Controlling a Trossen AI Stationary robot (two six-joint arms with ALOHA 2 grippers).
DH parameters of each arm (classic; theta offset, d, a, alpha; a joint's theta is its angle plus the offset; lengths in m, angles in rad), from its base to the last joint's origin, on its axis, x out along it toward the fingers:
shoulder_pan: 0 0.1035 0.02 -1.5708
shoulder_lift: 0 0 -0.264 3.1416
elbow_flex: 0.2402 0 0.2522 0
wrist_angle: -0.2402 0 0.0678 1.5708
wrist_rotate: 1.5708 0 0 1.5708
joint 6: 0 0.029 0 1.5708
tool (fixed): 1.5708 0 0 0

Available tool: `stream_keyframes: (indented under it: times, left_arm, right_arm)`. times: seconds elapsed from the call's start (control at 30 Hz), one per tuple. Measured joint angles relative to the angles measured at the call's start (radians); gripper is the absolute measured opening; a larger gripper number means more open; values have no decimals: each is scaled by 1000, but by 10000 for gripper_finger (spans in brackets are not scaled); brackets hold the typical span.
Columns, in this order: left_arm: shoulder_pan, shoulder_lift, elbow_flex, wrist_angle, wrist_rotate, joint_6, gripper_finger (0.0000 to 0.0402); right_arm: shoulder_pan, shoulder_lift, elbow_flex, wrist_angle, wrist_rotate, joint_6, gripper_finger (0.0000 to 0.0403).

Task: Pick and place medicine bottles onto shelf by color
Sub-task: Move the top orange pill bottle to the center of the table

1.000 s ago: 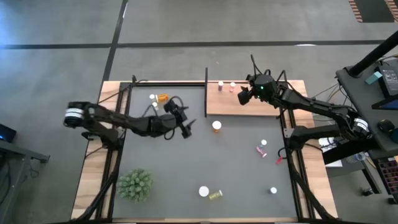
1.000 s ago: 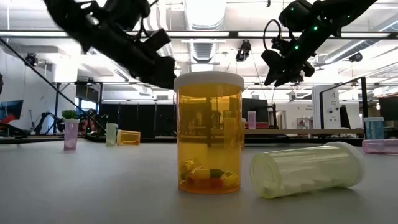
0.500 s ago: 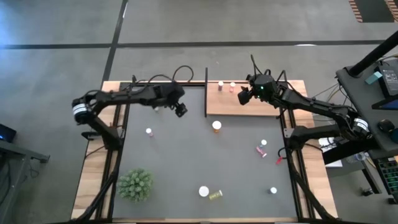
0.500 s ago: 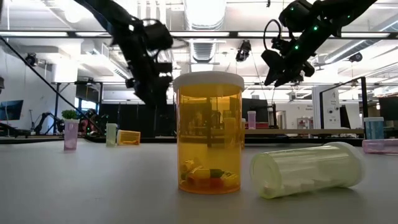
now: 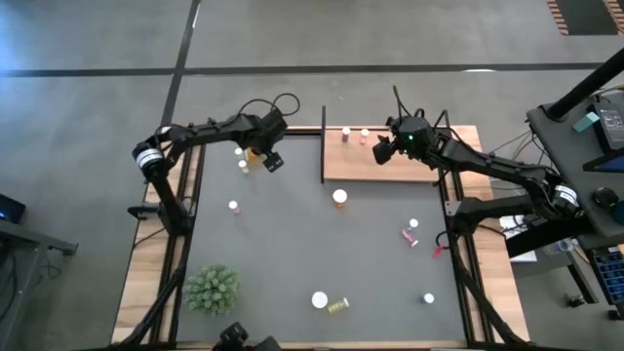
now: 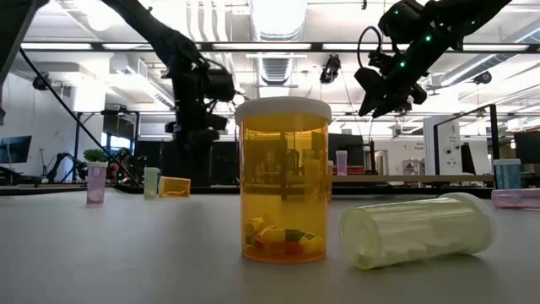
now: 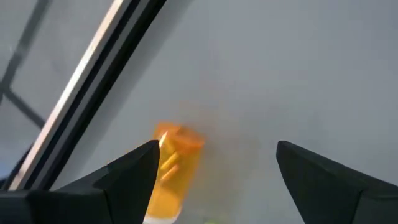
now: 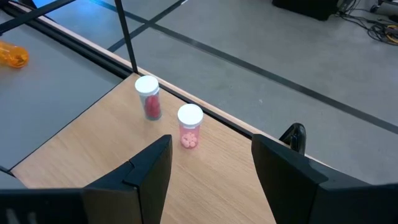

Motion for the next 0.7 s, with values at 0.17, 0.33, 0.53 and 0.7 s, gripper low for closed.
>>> stream_keyframes:
  times: [0.17,0.33,0.53,0.7]
  left_arm:
    - [54,30,11,-42,-5,2,306]
    - [86,49,11,-42,-11,31,306]
    - [98,83,9,-43,-11,45,306]
    - [98,102,5,-60,-10,45,296]
  right_arm:
    - [0,0,0,0,0,0,212]
    - [0,0,0,0,0,0,212]
    - [0,0,0,0,0,1,212]
    - [0,0,0,0,0,1,212]
